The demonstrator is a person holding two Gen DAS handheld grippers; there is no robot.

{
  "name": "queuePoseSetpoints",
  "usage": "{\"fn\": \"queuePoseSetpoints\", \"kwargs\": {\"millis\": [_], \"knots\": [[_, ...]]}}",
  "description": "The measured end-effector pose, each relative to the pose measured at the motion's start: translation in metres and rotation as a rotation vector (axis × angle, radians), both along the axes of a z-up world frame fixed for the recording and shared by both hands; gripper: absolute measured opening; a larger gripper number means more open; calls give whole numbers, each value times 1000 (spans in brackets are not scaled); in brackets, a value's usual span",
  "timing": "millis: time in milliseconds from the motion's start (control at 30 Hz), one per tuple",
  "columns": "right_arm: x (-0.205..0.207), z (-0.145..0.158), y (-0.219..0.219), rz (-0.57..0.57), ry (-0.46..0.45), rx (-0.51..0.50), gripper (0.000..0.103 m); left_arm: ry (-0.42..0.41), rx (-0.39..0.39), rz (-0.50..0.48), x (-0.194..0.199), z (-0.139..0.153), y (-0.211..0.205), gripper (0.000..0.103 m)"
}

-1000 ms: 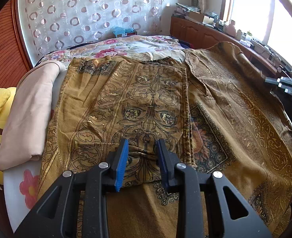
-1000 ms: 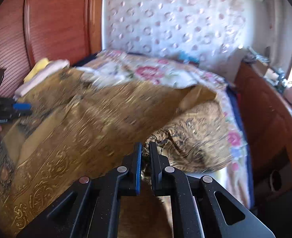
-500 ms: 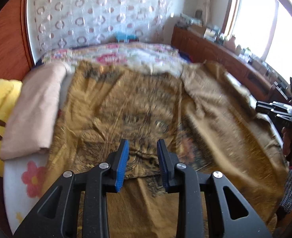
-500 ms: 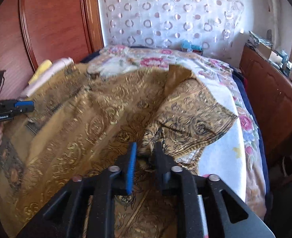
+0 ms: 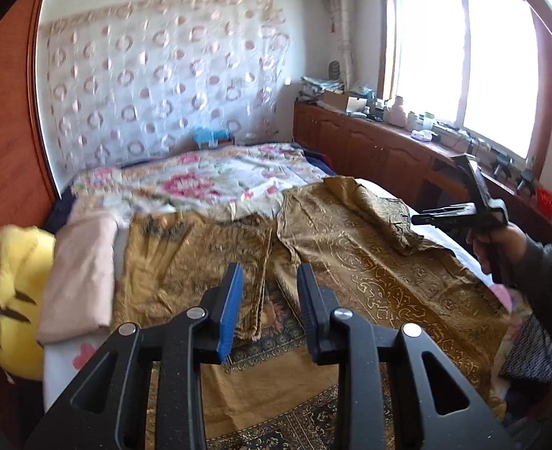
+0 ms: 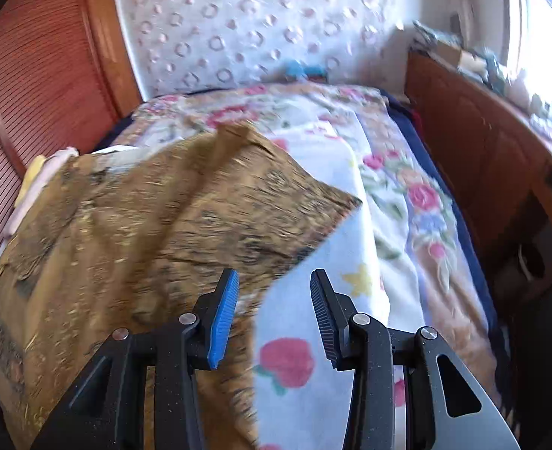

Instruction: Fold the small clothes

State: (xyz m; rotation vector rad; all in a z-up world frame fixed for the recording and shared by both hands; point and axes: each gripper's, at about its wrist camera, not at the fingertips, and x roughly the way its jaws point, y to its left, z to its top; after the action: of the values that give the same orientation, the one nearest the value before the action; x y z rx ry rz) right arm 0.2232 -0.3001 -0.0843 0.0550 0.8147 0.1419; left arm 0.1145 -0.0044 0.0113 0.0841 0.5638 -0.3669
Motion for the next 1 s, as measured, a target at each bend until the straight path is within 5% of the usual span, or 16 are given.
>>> {"fn": "queuePoseSetpoints", "kwargs": {"millis": [300, 433, 467, 567, 667, 1000], "knots": [[44, -4, 2, -29, 34, 21, 41, -17, 12, 4, -9, 3, -8, 31], [51, -4, 3, -28, 32, 4, 41, 36, 3, 43, 0, -11, 0, 31], [52, -4, 4, -25, 30, 0, 40, 47, -3, 49, 0, -14, 1, 31], [55, -6, 8, -24, 28, -27, 14, 74, -20, 45, 1, -23, 6, 31], [54, -1, 9, -16, -11, -34, 4, 104, -28, 33, 0, -32, 6, 31], [36, 28, 42, 80, -135, -13, 3, 224, -83, -29, 10, -64, 8, 31]]}}
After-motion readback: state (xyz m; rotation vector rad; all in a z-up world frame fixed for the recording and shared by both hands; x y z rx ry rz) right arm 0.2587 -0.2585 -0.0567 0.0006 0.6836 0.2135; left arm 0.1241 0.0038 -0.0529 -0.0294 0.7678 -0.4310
